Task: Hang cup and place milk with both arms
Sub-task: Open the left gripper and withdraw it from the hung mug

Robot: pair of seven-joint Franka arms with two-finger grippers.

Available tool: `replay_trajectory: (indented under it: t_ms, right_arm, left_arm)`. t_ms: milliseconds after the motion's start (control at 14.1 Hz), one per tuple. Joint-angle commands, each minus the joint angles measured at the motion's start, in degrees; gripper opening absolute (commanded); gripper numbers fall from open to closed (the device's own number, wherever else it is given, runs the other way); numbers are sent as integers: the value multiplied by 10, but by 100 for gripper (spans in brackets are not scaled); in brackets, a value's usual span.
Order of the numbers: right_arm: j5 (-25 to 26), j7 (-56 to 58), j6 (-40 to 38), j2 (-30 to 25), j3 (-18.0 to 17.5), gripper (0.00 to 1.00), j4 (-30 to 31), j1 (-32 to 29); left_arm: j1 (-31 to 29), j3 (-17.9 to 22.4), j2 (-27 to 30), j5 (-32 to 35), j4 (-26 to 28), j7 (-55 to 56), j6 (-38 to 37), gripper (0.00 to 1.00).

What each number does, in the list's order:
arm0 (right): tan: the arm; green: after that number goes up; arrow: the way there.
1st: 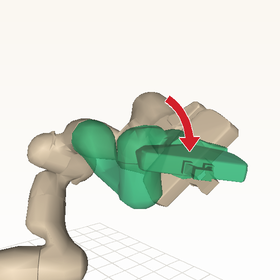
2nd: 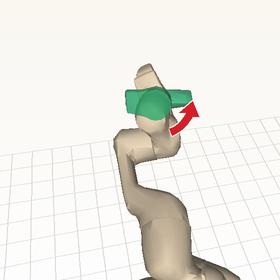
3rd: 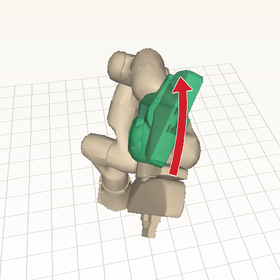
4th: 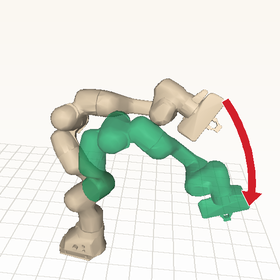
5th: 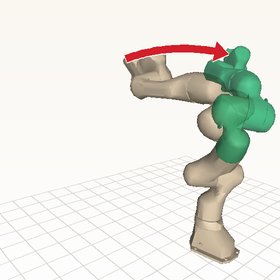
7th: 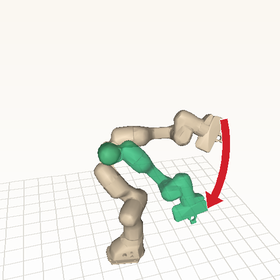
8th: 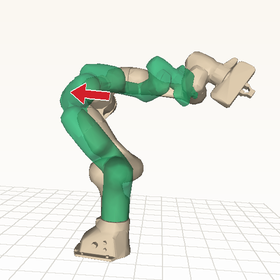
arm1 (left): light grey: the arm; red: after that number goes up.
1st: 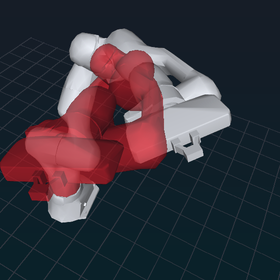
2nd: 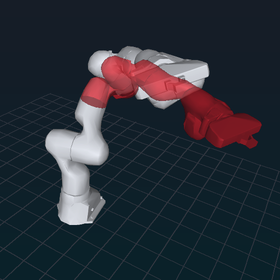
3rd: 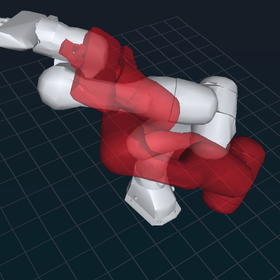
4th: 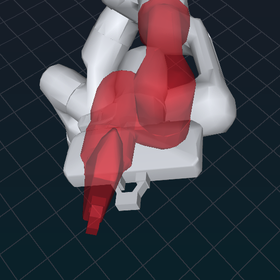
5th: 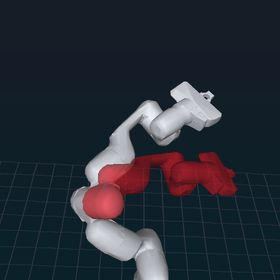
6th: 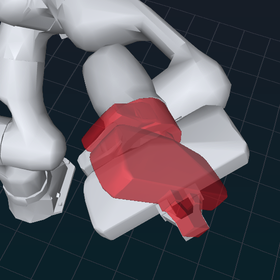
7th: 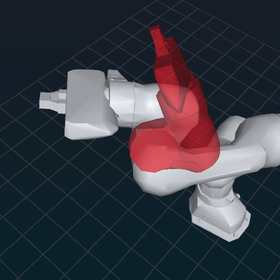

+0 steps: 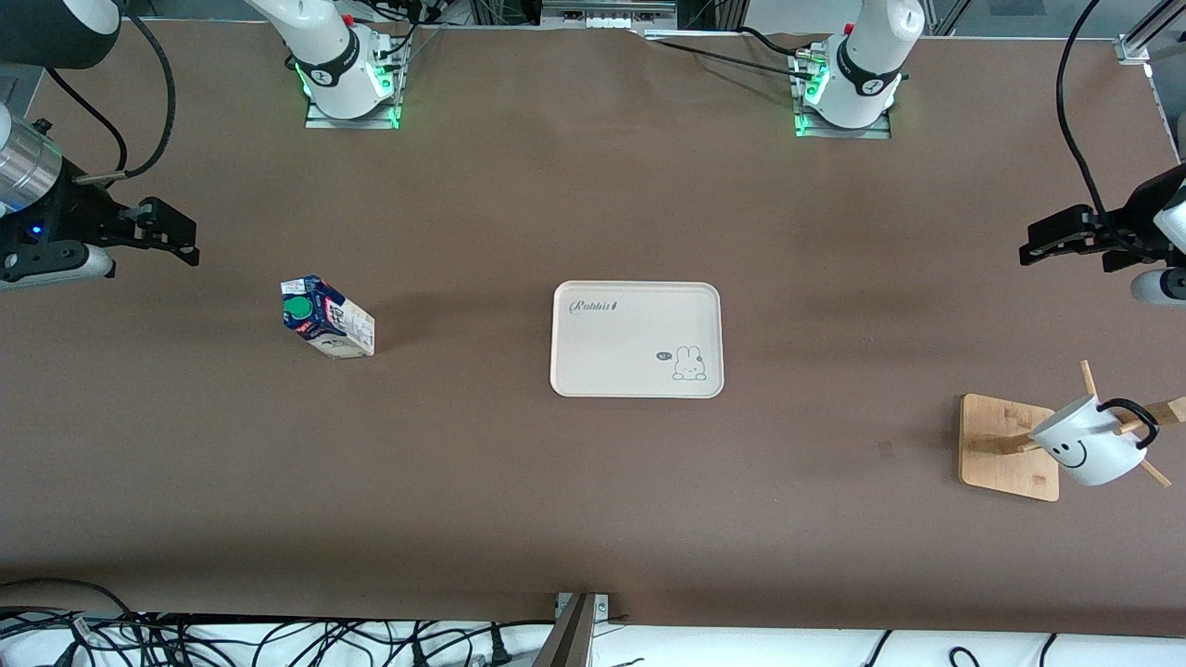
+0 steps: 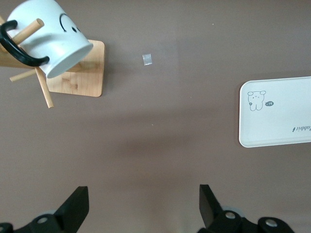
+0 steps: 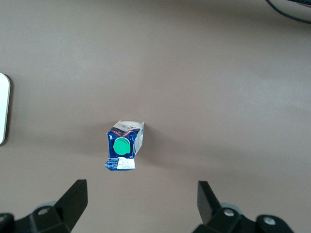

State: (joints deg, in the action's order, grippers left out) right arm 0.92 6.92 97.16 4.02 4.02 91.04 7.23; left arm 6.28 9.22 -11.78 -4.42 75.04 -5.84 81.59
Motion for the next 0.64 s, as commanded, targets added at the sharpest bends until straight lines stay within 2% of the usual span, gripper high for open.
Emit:
replay_trajectory:
  t_ms: [0, 142, 284, 355, 569]
  right_arm:
    - [4, -9, 3, -4, -9, 100, 3, -6]
    - [4, -9, 3, -4, -9, 100, 3, -6]
    - [3, -9, 3, -4, -9, 100, 3, -6]
    - [3, -9, 3, -4, -9, 100, 3, -6]
    - [3, -9, 3, -4, -9, 100, 3, -5]
  left_arm:
    - [-2, -4, 78, 12, 109, -15, 66, 100]
    - [-23, -11, 90, 11, 124, -16, 72, 100]
    - [-70, -51, 90, 13, 124, -17, 73, 100]
    - [-76, -57, 90, 17, 123, -16, 73, 100]
    - [-73, -50, 87, 11, 123, -18, 73, 100]
